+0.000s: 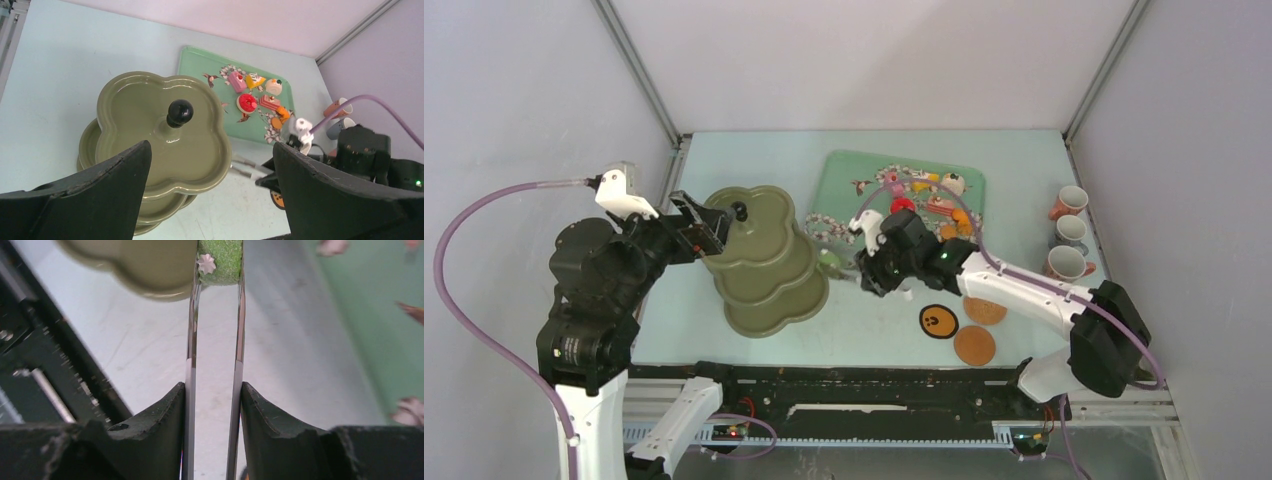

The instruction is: Serve the afternoon tea

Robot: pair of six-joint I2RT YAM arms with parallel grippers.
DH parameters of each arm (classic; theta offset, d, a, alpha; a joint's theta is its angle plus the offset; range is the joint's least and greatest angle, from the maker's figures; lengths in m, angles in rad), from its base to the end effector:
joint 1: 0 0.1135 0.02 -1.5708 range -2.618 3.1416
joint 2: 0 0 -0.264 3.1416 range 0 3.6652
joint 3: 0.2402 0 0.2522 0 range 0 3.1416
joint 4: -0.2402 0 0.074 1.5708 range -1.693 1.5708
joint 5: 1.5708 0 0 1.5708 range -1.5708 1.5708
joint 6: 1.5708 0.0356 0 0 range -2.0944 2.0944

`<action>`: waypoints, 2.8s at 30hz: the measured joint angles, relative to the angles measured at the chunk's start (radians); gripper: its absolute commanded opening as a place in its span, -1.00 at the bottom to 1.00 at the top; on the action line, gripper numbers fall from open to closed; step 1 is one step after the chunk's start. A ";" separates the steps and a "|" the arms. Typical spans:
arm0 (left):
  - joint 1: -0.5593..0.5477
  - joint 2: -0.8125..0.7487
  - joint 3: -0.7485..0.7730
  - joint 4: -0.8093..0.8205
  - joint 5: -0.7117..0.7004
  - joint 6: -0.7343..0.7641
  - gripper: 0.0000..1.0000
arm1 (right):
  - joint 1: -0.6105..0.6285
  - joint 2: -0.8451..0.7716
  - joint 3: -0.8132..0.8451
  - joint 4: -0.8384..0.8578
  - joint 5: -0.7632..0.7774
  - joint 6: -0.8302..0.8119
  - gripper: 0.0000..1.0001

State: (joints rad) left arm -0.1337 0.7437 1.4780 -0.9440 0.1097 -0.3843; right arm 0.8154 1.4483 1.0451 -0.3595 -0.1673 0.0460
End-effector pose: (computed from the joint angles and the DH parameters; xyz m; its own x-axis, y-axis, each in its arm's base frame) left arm 0.0731 -0.0138 0.4781 -0.2807 -0.3382 -0.8982 0.1439 0.9104 -0.3878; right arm 0.2120 0.2337 0.2592 -0.5100 -0.4754 -0.7169 -0.7777 0.6109 0.1482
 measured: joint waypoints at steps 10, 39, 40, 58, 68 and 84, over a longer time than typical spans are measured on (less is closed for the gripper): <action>0.000 0.000 -0.002 0.000 0.002 0.000 0.97 | 0.138 0.057 -0.020 0.125 -0.040 0.045 -1.00; -0.004 0.011 -0.002 0.000 0.002 0.000 0.97 | 0.184 0.264 0.056 0.186 0.079 0.021 -1.00; -0.005 0.013 -0.002 0.000 0.002 0.000 0.97 | 0.184 0.272 0.065 0.188 0.084 0.016 -1.00; -0.008 0.014 -0.002 0.000 0.002 0.000 0.97 | 0.184 0.330 0.130 0.186 0.101 -0.004 -0.31; -0.008 0.014 -0.002 0.000 0.002 0.000 0.97 | 0.184 0.328 0.130 0.186 0.086 -0.005 -0.04; -0.008 0.008 -0.002 0.000 0.001 0.000 0.97 | 0.184 0.290 0.128 0.157 0.085 -0.004 0.00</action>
State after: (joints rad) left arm -0.1421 0.7513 1.4765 -0.9443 0.1108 -0.3840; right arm 0.9997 1.7382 1.1732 -0.2028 -0.0818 0.0418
